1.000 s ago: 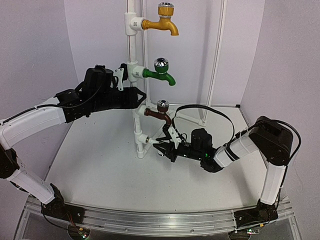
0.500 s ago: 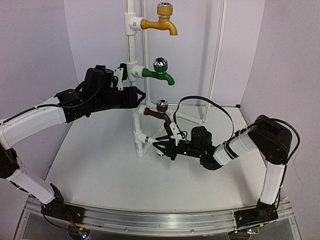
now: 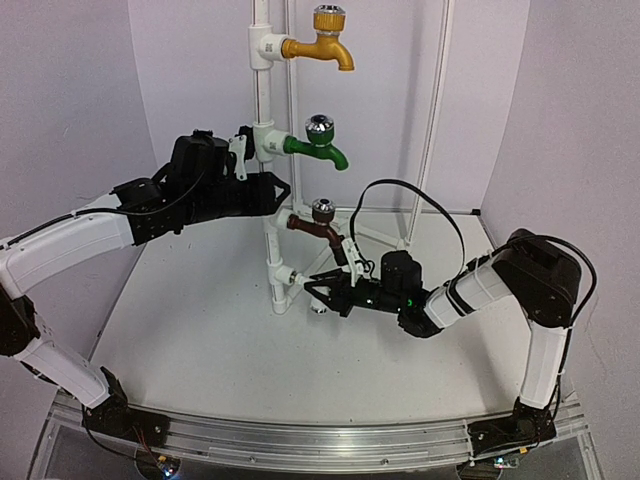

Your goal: Install the water faucets

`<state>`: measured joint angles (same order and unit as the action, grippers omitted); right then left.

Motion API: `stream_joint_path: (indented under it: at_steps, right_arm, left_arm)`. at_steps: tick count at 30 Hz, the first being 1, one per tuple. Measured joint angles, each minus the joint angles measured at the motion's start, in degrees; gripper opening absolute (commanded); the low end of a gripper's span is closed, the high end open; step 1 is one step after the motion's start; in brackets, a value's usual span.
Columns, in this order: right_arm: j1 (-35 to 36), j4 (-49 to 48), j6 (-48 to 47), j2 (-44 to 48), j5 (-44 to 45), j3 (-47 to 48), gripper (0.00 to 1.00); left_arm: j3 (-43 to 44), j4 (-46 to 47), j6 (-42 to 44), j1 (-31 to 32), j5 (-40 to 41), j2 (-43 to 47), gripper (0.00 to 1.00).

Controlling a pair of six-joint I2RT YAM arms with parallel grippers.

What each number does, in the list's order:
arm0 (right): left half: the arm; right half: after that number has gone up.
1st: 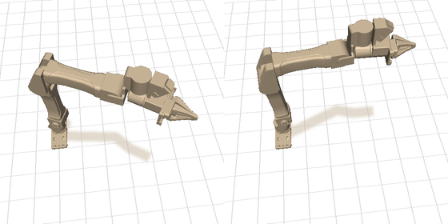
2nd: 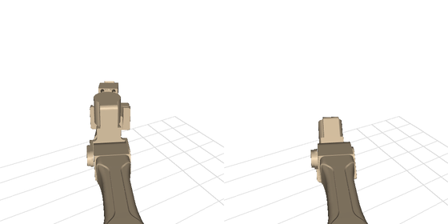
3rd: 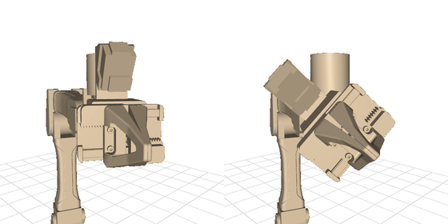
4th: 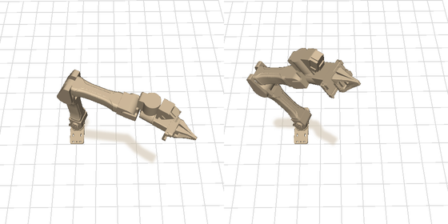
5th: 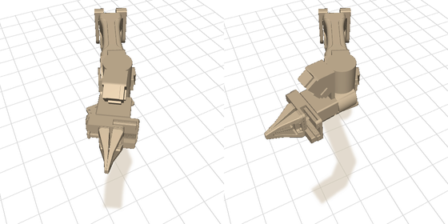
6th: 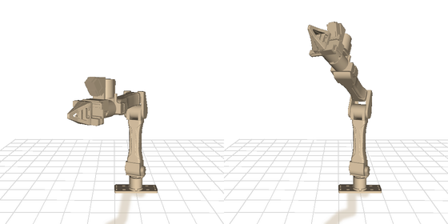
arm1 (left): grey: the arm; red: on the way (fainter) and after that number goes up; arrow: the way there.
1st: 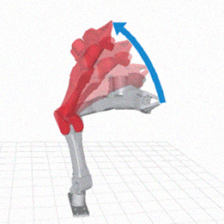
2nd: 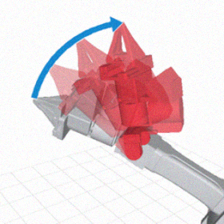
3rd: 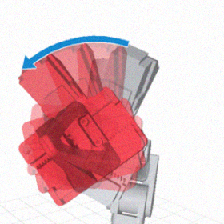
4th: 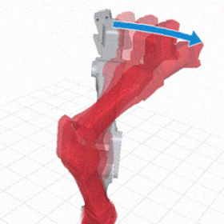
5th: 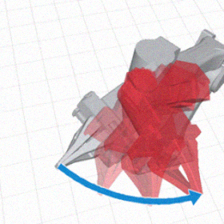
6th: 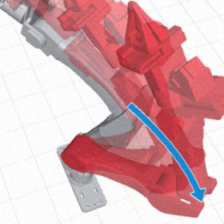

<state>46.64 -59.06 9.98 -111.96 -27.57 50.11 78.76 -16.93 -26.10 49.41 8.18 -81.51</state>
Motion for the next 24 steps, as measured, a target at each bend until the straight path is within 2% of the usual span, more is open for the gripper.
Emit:
stream_joint_path:
  at_steps: [24]
  right_arm:
    - [-2.58,-2.71,28.15,-4.35,-6.51,3.36,0.00]
  left_arm:
    - [0.38,0.49,-0.67,0.87,4.52,-0.87,0.00]
